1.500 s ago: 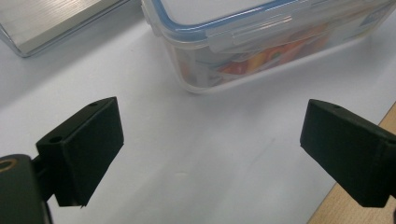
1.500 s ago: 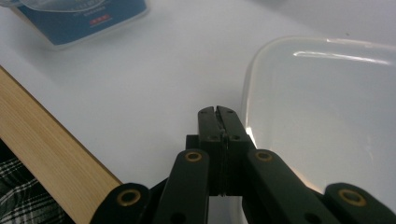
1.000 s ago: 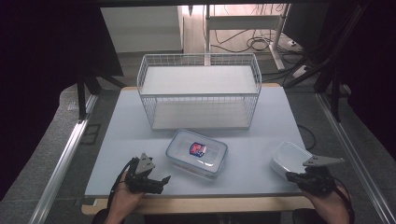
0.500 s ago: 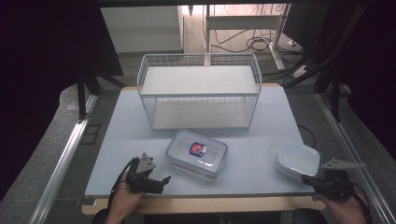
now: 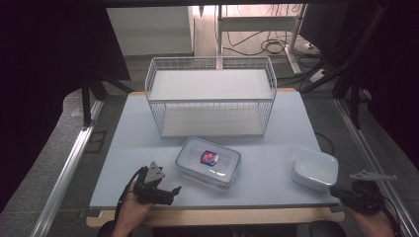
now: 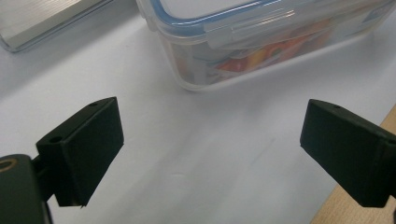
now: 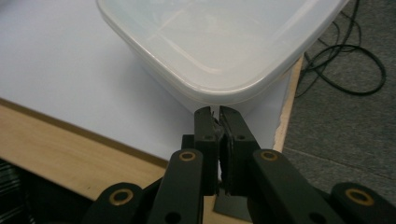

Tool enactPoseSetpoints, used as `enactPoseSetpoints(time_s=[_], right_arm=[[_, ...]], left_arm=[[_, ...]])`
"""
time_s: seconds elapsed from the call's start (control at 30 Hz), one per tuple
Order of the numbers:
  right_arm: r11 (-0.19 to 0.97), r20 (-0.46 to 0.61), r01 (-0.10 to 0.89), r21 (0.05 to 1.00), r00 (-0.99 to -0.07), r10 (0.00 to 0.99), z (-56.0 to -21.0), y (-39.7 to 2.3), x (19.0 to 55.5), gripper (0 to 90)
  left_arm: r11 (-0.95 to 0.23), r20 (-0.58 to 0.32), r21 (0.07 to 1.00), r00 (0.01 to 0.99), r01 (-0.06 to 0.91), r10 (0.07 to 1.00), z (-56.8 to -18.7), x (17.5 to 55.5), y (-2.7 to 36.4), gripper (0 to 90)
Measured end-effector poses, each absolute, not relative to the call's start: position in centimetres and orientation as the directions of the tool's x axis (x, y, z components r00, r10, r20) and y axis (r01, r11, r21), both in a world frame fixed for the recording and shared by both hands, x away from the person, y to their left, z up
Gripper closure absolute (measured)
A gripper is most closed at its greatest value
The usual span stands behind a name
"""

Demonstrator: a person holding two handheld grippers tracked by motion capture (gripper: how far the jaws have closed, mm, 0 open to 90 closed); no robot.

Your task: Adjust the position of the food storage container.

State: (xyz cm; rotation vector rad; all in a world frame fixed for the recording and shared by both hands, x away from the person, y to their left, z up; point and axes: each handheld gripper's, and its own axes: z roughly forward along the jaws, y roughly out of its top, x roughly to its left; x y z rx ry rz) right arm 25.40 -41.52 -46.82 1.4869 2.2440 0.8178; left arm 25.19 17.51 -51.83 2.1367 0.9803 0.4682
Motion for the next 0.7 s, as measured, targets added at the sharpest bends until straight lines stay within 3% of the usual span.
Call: enactPoseSetpoints(time_s=[0.37,0.57,0.63,0.7], right_arm=[[0.283,0.047,0.717,0.637,-0.403,0.914,-47.2,-41.0,29.2,87.7],[0.299,0.059,0.685,0.665,-0.446,0.893,-46.8,-39.7,28.2,88.1],[0.318,0.054,0.643,0.696,-0.489,0.87,-46.4,-38.4,27.9,89.4],[0.338,0.05,0.602,0.723,-0.533,0.844,-46.0,-36.9,27.9,89.5]], left_arm=[[-0.436,0.01,0.742,0.641,0.51,0.768,-51.9,25.4,17.5,5.7],[-0.361,-0.092,0.742,0.62,0.564,0.779,-51.5,26.0,18.5,4.3],[-0.356,-0.087,0.736,0.601,0.576,0.794,-51.4,26.5,19.0,5.8],[-0.353,-0.082,0.735,0.592,0.579,0.802,-51.3,27.1,19.5,17.3]])
